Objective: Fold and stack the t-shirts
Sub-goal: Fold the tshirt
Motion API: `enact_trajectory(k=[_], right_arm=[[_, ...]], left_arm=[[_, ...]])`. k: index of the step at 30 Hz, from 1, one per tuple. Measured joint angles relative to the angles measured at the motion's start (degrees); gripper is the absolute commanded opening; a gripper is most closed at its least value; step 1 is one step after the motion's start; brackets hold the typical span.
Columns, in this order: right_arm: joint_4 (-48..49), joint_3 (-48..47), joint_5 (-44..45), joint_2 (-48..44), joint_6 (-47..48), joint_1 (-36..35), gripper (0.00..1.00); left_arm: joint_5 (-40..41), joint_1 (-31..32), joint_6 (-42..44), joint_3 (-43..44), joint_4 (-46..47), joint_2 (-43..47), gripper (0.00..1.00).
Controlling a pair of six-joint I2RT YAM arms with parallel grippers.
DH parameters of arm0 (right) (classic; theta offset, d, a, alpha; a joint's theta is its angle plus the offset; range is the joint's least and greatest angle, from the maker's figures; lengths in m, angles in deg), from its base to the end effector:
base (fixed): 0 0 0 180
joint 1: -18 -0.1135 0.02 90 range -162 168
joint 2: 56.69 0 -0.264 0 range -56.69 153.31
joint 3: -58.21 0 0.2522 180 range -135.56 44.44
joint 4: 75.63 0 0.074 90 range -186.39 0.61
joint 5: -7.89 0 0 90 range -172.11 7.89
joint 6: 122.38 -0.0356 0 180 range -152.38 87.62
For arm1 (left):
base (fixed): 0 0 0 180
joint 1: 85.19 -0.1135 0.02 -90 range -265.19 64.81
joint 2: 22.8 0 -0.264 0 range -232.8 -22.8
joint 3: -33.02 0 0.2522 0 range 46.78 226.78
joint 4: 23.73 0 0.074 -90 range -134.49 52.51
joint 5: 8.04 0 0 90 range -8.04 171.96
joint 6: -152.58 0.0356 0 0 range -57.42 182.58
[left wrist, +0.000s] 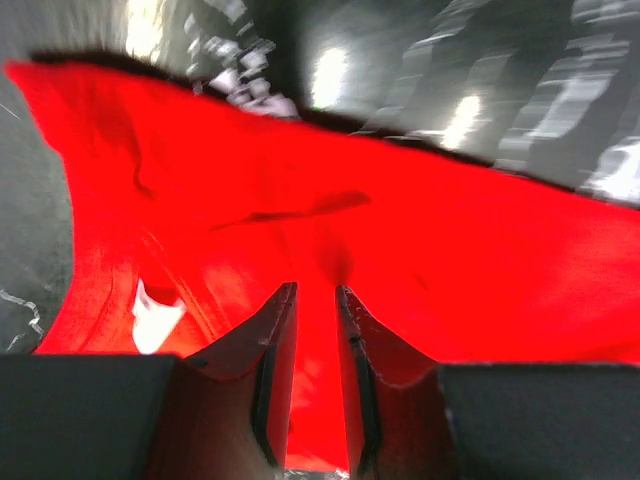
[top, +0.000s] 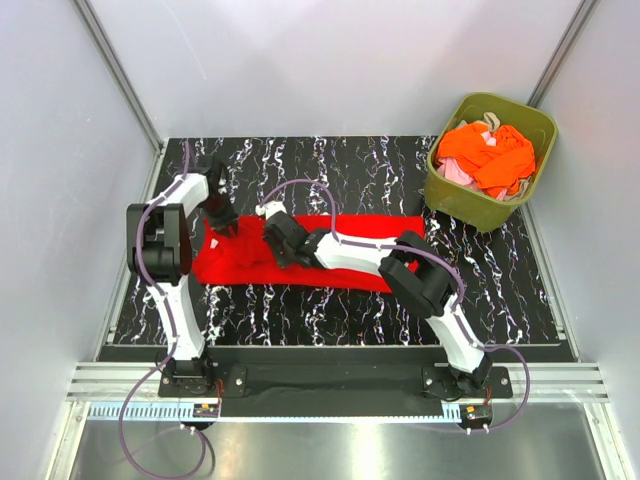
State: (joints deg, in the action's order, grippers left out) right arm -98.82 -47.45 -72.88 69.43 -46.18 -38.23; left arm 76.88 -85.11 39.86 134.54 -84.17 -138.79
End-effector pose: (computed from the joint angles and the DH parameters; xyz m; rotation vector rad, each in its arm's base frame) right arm 0.2776 0.4049 0.1633 -0.7773 2.2277 0.4233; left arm 0.4084 -0.0037 0.1821 -0.5514 2.8412 -0.2016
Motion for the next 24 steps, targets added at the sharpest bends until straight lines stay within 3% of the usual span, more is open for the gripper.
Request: enact_trajectory(k=[15,24], right_arm=[[-4.04,2.34,3.8,-2.51,-1.07,0.76,0.25],[-4.66,7.1,3.82,-16.57,-3.48,0.74,0.27]], left_arm=[[5.55,0.39,-1.07,2.82,-0.42,-1.46,0.28],[9.09,1.33,-1.88,-8.26,0.85,10.58,0.26]])
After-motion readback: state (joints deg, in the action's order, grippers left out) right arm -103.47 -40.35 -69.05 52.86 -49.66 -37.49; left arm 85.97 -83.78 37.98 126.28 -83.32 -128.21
